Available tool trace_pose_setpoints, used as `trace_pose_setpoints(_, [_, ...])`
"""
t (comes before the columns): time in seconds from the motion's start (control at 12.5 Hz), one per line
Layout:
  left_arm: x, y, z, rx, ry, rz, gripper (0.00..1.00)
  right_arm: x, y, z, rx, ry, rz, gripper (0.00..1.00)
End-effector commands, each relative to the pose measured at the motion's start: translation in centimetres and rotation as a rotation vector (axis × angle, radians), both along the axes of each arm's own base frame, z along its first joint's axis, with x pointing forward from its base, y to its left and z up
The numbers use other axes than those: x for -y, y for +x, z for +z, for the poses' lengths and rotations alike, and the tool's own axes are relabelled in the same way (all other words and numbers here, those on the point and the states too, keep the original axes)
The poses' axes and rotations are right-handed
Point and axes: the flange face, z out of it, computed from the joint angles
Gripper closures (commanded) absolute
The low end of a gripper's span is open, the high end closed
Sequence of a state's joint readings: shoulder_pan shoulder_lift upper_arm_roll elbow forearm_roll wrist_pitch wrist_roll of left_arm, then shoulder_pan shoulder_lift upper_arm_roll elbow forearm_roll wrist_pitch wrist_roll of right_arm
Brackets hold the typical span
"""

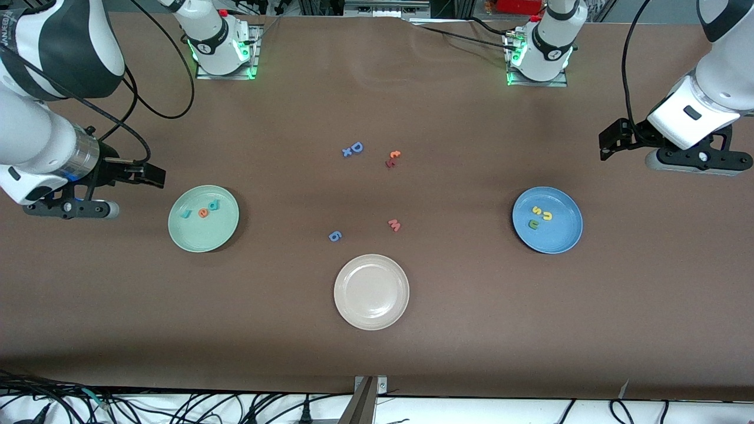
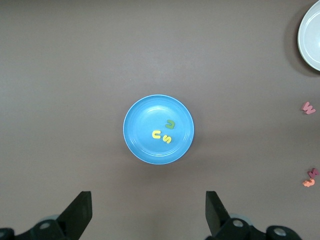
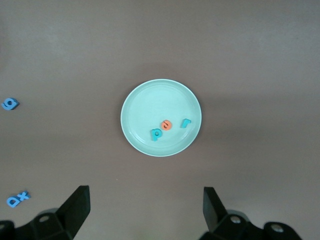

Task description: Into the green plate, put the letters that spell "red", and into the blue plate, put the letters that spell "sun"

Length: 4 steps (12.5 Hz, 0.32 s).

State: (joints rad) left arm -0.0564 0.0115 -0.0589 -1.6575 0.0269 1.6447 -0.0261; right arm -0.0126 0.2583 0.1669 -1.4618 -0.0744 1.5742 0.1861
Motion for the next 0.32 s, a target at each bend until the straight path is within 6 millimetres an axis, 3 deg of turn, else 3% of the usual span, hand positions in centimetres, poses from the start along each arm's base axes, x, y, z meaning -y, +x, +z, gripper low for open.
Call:
trace_pose_setpoints(0.0, [0.04,-0.57,0.73,0.003,-0.025,-0.020,0.00,0.57,-0.38,0.19,0.008,0.031,-0.021,0.00])
trace_pose_setpoints(0.24, [0.12,-0.58,0.73,0.003,-0.025,-0.020,0.00,0.56,-0.38,0.19,0.008,0.032,-0.023,0.00])
